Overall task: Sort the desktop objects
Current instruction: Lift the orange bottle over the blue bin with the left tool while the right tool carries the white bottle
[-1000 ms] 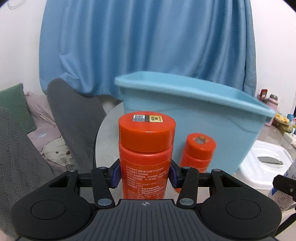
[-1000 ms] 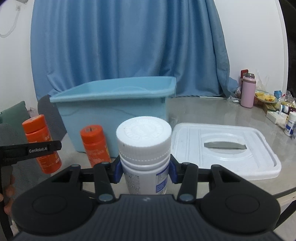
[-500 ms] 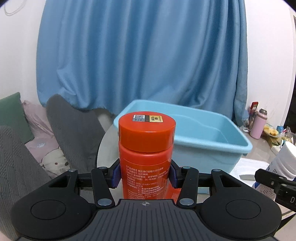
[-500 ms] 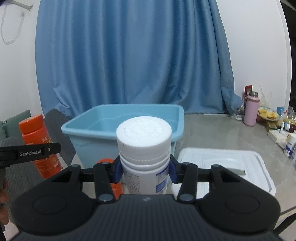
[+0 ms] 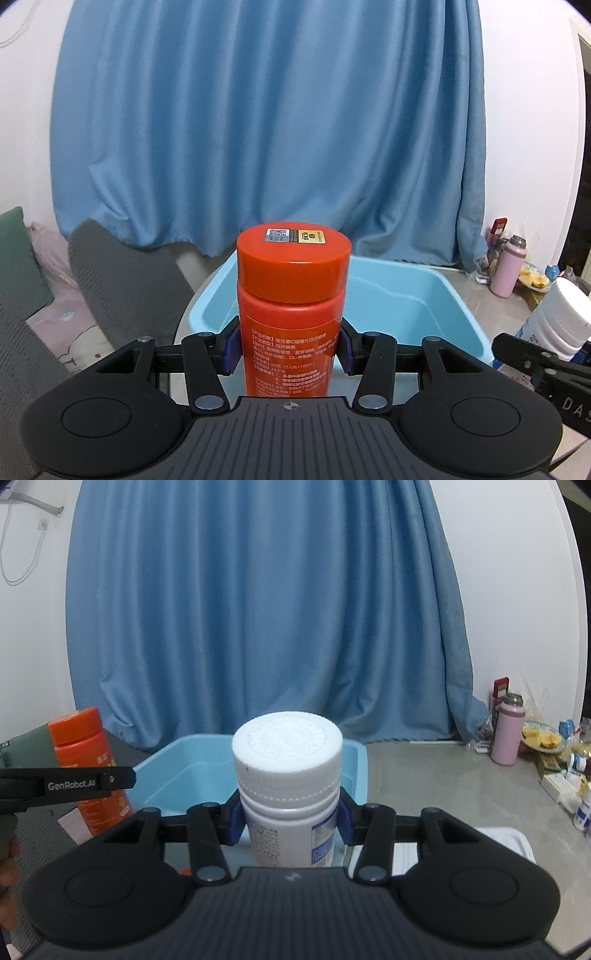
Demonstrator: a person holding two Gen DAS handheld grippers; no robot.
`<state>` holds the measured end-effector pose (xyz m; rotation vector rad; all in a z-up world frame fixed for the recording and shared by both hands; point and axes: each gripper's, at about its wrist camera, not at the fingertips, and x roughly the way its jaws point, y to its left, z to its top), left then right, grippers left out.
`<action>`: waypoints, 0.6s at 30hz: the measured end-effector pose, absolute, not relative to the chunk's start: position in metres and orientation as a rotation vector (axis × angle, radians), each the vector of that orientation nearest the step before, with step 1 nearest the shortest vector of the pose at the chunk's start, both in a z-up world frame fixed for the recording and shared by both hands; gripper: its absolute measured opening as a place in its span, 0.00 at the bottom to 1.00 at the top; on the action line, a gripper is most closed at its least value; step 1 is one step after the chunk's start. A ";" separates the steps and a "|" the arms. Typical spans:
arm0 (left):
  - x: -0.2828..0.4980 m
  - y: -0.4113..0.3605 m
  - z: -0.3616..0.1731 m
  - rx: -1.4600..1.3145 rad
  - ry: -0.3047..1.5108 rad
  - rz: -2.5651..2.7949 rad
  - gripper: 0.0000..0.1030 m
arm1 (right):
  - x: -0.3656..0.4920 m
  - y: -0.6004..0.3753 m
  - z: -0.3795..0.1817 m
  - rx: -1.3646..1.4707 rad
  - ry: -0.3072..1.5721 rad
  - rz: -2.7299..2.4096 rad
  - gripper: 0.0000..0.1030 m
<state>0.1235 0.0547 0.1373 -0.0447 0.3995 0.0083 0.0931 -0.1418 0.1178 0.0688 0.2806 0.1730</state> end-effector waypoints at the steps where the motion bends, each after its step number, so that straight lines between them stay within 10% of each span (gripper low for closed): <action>1: 0.130 0.053 0.139 -0.040 0.400 0.006 0.49 | 0.099 -0.141 0.120 0.068 0.278 0.172 0.47; 18: 0.239 0.057 0.126 -0.003 0.488 0.029 0.49 | 0.192 -0.115 0.097 0.055 0.376 0.156 0.47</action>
